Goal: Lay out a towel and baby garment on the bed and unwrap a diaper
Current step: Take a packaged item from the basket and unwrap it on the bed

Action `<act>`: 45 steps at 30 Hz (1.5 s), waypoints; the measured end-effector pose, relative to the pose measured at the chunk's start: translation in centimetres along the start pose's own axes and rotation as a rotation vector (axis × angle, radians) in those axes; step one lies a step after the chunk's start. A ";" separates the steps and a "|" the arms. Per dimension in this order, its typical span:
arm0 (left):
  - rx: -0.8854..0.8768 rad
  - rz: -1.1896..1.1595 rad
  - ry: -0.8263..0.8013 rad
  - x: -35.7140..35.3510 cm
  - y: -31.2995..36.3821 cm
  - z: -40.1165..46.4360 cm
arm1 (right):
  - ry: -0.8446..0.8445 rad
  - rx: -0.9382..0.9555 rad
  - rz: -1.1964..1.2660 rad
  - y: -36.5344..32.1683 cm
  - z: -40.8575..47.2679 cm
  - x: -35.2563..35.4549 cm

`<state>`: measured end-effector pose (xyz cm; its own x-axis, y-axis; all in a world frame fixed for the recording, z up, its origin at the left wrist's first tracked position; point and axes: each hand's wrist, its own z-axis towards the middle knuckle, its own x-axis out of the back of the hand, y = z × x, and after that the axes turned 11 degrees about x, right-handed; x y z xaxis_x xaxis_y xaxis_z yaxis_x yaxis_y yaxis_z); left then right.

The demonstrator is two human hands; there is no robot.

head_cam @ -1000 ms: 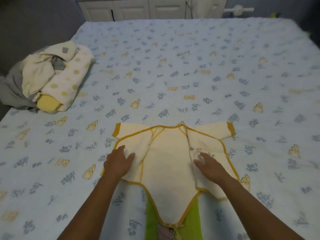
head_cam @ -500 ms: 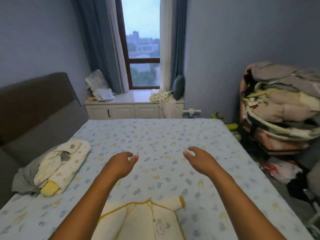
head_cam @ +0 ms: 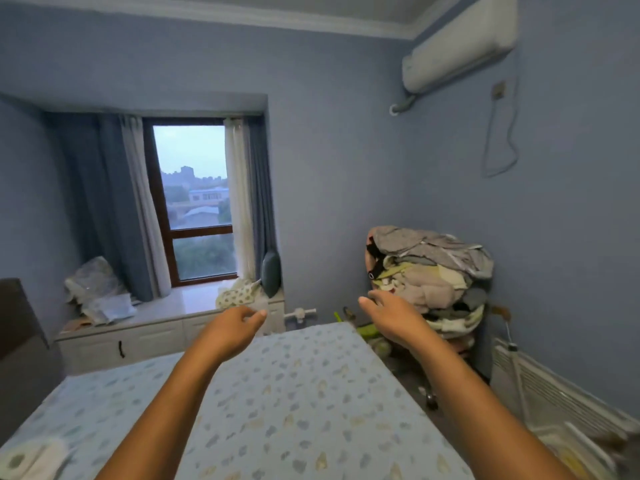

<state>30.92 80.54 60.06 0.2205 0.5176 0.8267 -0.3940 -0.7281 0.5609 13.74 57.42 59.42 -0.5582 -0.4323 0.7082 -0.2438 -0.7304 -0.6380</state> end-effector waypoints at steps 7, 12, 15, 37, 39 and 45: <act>-0.112 -0.024 -0.002 -4.4 10.7 -3.9 | 0.140 -0.108 -0.021 5.8 -5.7 10.8; -0.158 0.021 -0.004 -9.1 19.8 -6.7 | 0.198 -0.142 -0.029 12.5 -8.8 18.2; -0.177 0.034 -0.010 -13.2 25.5 -8.9 | 0.193 -0.144 -0.020 17.3 -10.2 22.8; -0.125 0.019 -0.165 -46.6 49.7 -3.3 | 0.062 -0.278 -0.106 52.6 -6.6 37.0; -0.108 0.041 -0.191 -49.8 50.4 -1.4 | 0.037 -0.297 -0.099 55.9 -5.3 36.3; -0.071 0.089 -0.234 -58.5 50.9 3.1 | -0.056 -0.382 -0.044 64.2 -1.8 32.6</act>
<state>0.74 11.77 40.43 0.3793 0.3294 0.8647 -0.4806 -0.7284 0.4883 -21.56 -2.58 41.01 -0.4991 -0.4408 0.7461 -0.5500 -0.5042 -0.6658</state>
